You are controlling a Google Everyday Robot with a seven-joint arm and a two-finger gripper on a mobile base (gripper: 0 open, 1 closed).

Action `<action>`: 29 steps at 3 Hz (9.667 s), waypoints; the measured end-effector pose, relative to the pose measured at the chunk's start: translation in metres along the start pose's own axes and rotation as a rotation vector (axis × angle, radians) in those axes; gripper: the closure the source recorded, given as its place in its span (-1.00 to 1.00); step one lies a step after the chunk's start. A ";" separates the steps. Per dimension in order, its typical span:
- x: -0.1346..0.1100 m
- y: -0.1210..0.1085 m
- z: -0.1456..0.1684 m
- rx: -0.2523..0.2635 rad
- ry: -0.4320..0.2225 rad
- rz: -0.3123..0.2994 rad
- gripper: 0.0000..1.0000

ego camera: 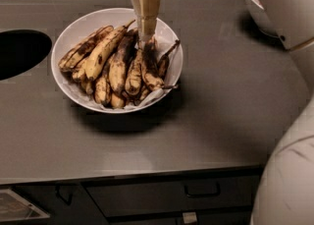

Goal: Pick banana from white bowl

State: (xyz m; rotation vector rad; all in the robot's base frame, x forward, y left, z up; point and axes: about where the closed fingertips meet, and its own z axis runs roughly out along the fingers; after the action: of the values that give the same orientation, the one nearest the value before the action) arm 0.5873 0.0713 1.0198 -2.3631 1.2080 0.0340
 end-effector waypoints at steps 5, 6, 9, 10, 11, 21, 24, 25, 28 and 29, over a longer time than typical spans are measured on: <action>-0.042 0.015 0.058 -0.104 -0.203 -0.092 -1.00; -0.042 0.015 0.058 -0.104 -0.203 -0.093 -1.00; -0.035 0.003 0.087 -0.114 -0.274 -0.075 -0.56; -0.029 0.009 0.090 -0.114 -0.285 -0.052 -0.46; -0.026 0.014 0.090 -0.115 -0.289 -0.038 -0.38; -0.040 0.007 0.106 -0.224 -0.374 -0.076 0.06; -0.036 0.013 0.108 -0.232 -0.374 -0.058 -0.14; -0.036 0.014 0.111 -0.240 -0.379 -0.054 -0.24; -0.037 0.016 0.109 -0.233 -0.379 -0.047 1.00; -0.037 0.016 0.109 -0.233 -0.379 -0.047 1.00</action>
Offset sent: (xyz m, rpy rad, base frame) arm -0.0359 0.0585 -0.0115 -0.0246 0.0806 0.2413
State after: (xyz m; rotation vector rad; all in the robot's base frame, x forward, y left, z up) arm 0.5734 0.1384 0.9261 -2.4306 1.0070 0.6081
